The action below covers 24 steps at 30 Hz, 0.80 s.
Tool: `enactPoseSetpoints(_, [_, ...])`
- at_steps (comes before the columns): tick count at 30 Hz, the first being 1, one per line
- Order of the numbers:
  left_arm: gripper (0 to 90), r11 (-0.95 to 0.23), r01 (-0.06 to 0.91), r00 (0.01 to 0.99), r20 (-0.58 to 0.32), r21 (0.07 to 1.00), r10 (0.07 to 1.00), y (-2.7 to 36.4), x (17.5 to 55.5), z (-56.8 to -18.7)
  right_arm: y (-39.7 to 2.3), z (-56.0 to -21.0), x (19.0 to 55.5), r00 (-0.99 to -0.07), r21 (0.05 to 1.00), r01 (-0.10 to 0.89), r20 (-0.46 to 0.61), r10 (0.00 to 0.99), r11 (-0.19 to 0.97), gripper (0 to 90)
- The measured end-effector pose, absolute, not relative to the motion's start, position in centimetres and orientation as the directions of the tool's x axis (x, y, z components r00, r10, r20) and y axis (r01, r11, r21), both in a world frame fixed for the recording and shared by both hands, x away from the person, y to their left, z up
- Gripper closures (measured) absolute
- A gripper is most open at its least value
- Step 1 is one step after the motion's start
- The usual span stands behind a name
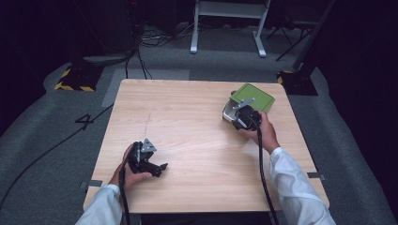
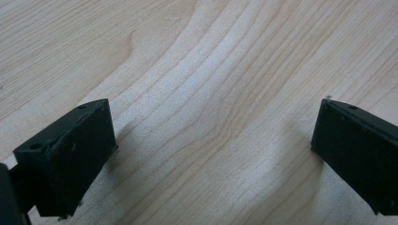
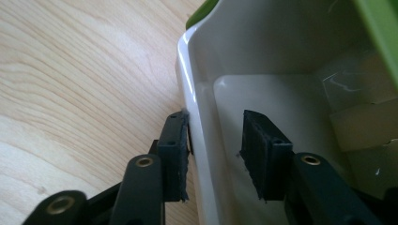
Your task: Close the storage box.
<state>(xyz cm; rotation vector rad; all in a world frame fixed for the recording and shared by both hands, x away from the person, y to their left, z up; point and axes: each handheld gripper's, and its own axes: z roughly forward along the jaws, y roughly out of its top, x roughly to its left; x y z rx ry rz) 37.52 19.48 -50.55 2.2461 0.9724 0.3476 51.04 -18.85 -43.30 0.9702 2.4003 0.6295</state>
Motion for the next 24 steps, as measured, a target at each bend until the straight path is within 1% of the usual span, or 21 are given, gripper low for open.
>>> enactPoseSetpoints(2, [0.2,-0.508,0.550,0.689,-0.016,0.663,0.725,19.5,37.5,-50.6,-18.9,-43.2,51.0,-0.637,0.578,0.511,-0.242,0.732,0.636,62.3])
enactPoseSetpoints(4, [0.2,-0.508,0.550,0.689,-0.016,0.663,0.725,19.5,37.5,-50.6,-19.1,-42.5,50.7,-0.650,0.603,0.504,-0.207,0.731,0.619,60.6])
enactPoseSetpoints(9, [0.2,-0.508,0.550,0.688,-0.016,0.663,0.725,19.5,37.5,-50.6,-19.3,-42.0,50.4,-0.667,0.614,0.502,-0.175,0.725,0.610,59.6])
enactPoseSetpoints(10, [0.2,-0.508,0.550,0.688,-0.016,0.663,0.725,19.5,37.5,-50.6,-19.5,-41.8,50.1,-0.675,0.623,0.496,-0.161,0.720,0.605,56.8])
enactPoseSetpoints(12, [0.2,-0.508,0.550,0.688,-0.015,0.663,0.725,19.5,37.5,-50.6,-19.6,-41.5,49.8,-0.687,0.634,0.496,-0.130,0.715,0.593,54.7])
enactPoseSetpoints(14, [0.2,-0.508,0.550,0.688,-0.016,0.663,0.725,19.5,37.5,-50.6,-19.6,-41.4,49.6,-0.692,0.635,0.492,-0.130,0.711,0.595,53.3])
enactPoseSetpoints(16, [0.2,-0.508,0.550,0.688,-0.016,0.663,0.726,19.5,37.5,-50.6,-19.9,-40.9,49.0,-0.700,0.644,0.477,-0.135,0.702,0.599,48.4])
enactPoseSetpoints(20, [0.2,-0.508,0.550,0.688,-0.016,0.663,0.725,19.5,37.5,-50.6,-20.1,-40.4,48.2,-0.715,0.645,0.455,-0.147,0.683,0.614,45.8])
enactPoseSetpoints(24, [0.2,-0.507,0.552,0.687,-0.017,0.662,0.727,19.5,37.5,-50.5,-20.4,-39.8,47.3,-0.731,0.650,0.431,-0.156,0.664,0.627,41.2])
